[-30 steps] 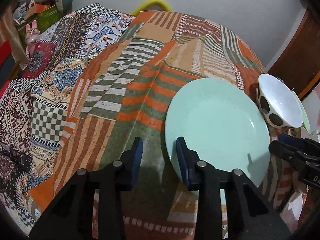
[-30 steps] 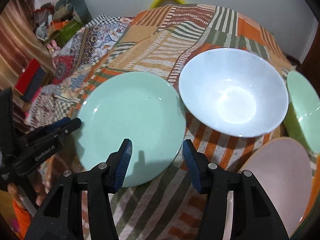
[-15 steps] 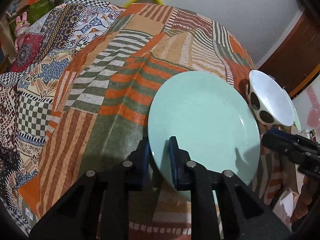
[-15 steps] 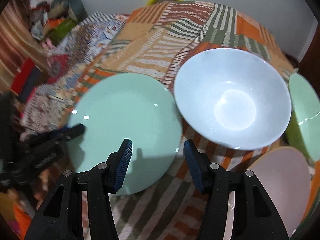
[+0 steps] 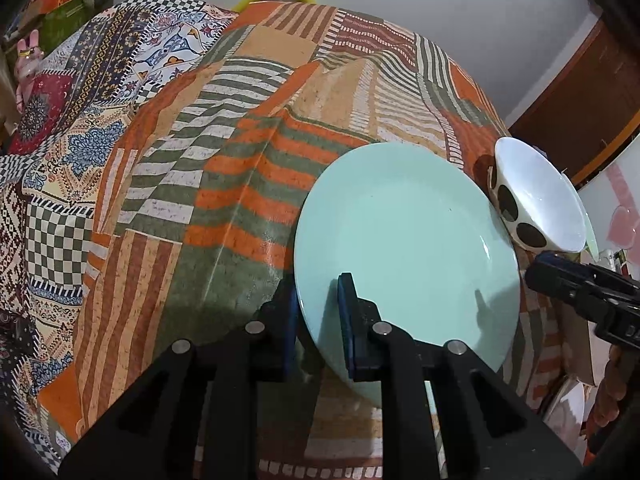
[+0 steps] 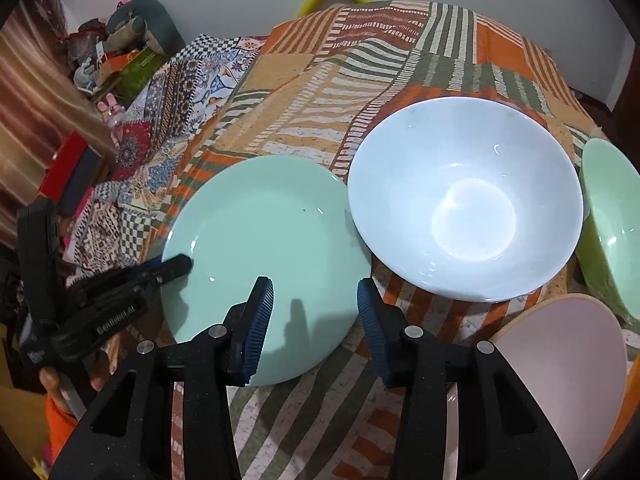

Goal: Organize plates and bowls
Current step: 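Lift the light green plate off the quilt with both grippers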

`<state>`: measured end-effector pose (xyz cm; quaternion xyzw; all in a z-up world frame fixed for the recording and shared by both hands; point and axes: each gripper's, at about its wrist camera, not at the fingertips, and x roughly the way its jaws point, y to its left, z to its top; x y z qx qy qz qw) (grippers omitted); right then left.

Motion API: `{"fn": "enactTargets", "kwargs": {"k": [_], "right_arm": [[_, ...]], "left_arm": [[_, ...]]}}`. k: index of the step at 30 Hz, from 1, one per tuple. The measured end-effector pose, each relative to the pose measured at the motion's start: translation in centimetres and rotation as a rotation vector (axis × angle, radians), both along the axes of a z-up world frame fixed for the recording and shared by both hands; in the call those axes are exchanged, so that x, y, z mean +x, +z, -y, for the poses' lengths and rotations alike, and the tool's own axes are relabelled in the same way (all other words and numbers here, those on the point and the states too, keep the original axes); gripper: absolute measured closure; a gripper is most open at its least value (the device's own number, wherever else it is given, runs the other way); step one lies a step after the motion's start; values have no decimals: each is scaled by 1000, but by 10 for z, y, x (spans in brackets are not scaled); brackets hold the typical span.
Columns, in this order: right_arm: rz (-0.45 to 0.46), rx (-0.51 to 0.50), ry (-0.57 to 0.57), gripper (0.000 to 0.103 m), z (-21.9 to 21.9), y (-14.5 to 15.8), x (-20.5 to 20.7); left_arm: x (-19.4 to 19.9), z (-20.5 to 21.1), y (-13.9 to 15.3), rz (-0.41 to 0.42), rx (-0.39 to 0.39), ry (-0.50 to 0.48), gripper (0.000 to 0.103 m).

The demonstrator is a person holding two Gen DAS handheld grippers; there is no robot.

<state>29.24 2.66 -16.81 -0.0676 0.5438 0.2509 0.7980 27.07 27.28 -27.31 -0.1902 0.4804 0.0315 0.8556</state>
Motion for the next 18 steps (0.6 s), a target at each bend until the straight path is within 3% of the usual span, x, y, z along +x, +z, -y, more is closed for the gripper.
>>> {"fn": "enactTargets", "kwargs": {"k": [2,9,18], "right_arm": [[6,-34,-4,62,-1,-2,3],[-11,-1,-11,62,6,-2,5],[27,-12,49,62,-1,0,-15]], "left_arm": [[-4,3,1,-2,4,-3,85],[-40,7,5,27,-73,-7,88],[-88,4,8,9,-57,24,87]]}}
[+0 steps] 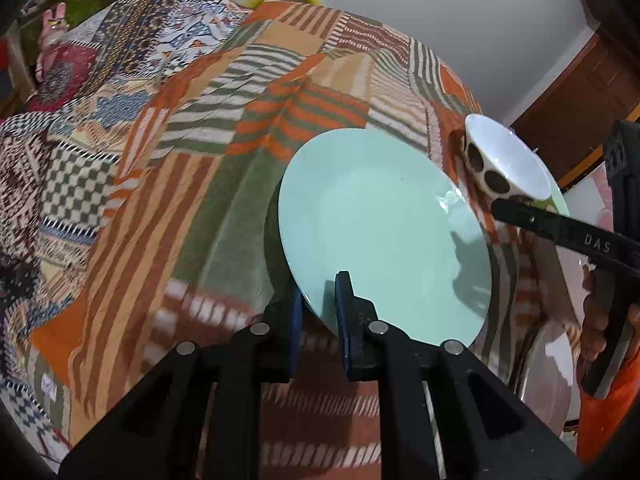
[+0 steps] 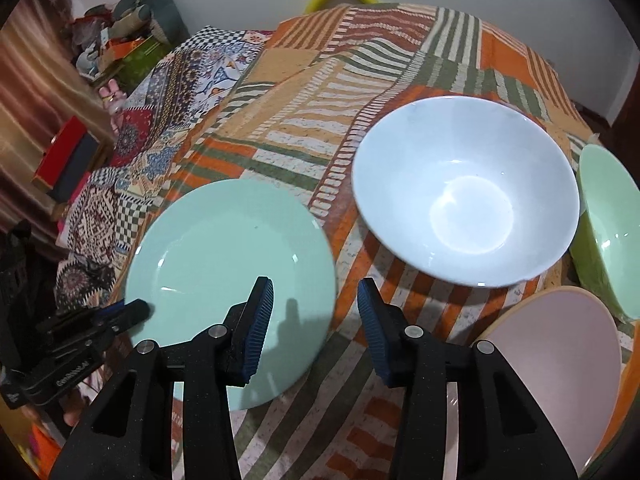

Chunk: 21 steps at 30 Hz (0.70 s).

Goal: Organize plates and bowls
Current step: 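Lift the light green plate off the quilt with both grippers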

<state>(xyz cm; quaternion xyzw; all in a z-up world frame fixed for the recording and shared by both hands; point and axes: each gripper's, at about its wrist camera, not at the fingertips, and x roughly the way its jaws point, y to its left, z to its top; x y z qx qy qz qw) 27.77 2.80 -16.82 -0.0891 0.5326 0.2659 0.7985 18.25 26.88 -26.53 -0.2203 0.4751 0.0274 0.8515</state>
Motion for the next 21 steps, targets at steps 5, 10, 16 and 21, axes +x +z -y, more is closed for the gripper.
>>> {"fn": "enactTargets", "kwargs": {"k": [5,10,16,21], "right_arm": [[0,-23,45,62,-12,-6,-5],[-7,-41,80,62,-20,-13,-10],[-51,-64,117,62,-31,-30,-11],[-49,-86,117,66,-37,-40,-9]], "left_arm": [[-18,-6,-3,-31,65,18,84],[-18,-8,-3,-46,98,18,84],[-13,-10,-5,-41,119,30,84],[-9,-14,-7,-33,106,40,84]]}}
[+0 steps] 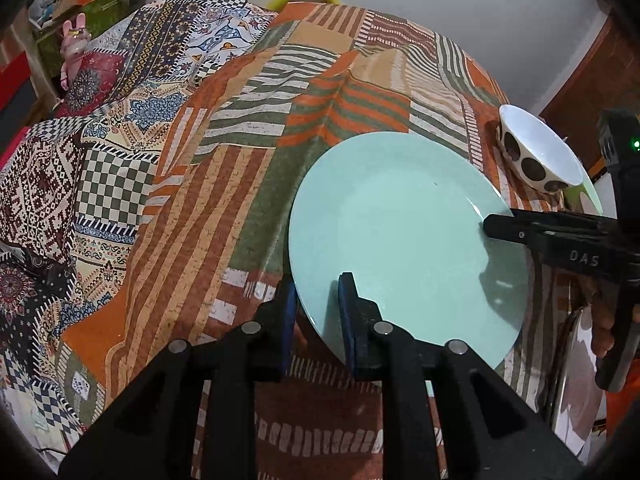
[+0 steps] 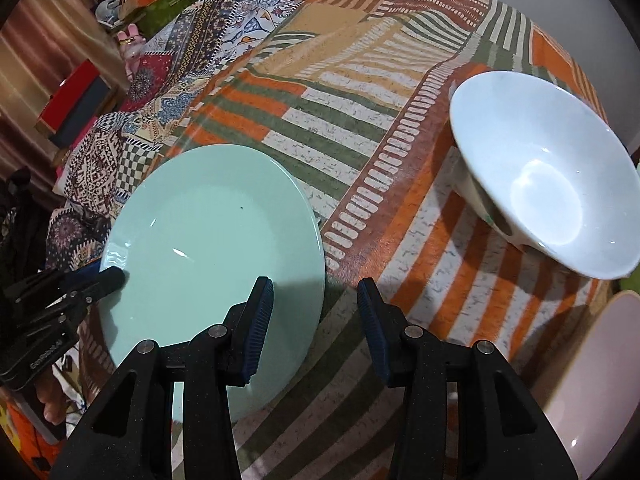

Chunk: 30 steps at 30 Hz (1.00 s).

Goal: Organize plates and bowls
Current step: 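Lift the light green plate off the quilt with both grippers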

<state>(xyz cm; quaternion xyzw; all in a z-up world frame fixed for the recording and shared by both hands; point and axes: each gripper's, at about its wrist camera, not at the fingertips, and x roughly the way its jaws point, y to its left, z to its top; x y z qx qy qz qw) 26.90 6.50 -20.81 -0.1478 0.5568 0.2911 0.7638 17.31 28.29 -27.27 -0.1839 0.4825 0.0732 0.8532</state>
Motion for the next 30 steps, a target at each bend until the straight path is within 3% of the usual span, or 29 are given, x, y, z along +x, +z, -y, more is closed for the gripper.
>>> {"fn": "enactTargets", "kwargs": {"k": [4,15,30], "right_arm": [[-43,24,32,79,-5,-1,0],[-28,34,13,79,8,9,-11],[126,197,-36,79,61,93,-47]], "left_arm": [[2,1,1,0,13,2,84],[-5,22,20,13,101,-26,84],[-37,68,106,160,149,-41,84]]}}
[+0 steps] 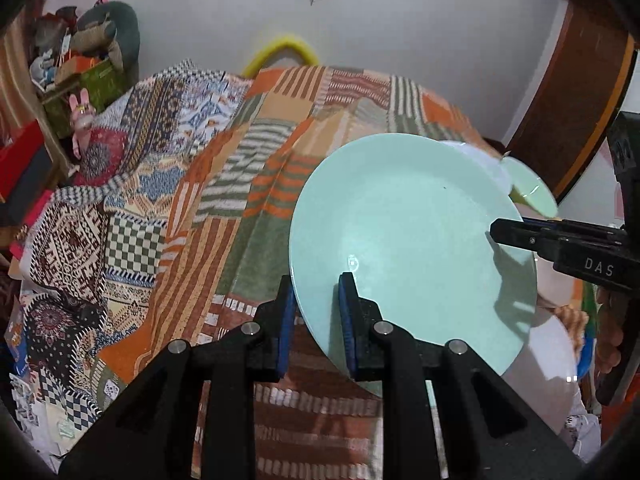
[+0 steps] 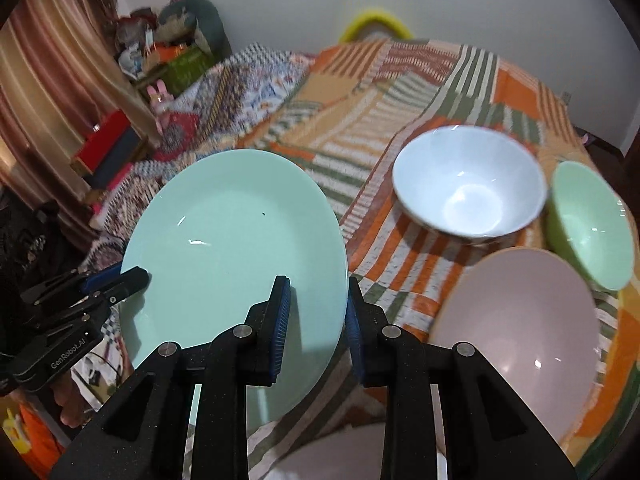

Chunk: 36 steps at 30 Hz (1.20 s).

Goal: Organize plates and bowls
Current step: 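Lift the light green plate off the quilt with both grippers, then carry the light green plate over the white plate with both grippers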

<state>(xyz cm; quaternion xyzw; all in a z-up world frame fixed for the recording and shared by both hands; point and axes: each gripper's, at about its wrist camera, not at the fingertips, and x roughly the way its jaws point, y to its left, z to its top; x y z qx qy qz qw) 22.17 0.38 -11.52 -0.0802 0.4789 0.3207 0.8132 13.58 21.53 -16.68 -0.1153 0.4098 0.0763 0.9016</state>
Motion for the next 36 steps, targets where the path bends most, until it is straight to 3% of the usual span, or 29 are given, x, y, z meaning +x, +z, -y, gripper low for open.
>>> {"fn": "enactTargets", "kwargs": {"k": [9,17,25,36], "right_arm": [[92,67,-4,79,36,41,-33],[143,80,-10,79,72,61,-58],[140,100,-50,79,109,57,-78],[60,129,-135,79,151,32,-98]], "left_arm": [[-27,41,45,68,41,-30,84],[-44,74,60,74,30,-64,83],[-53,106,56,42,43,-115,83],[-53,142,29,-46,43,-185,82]]}}
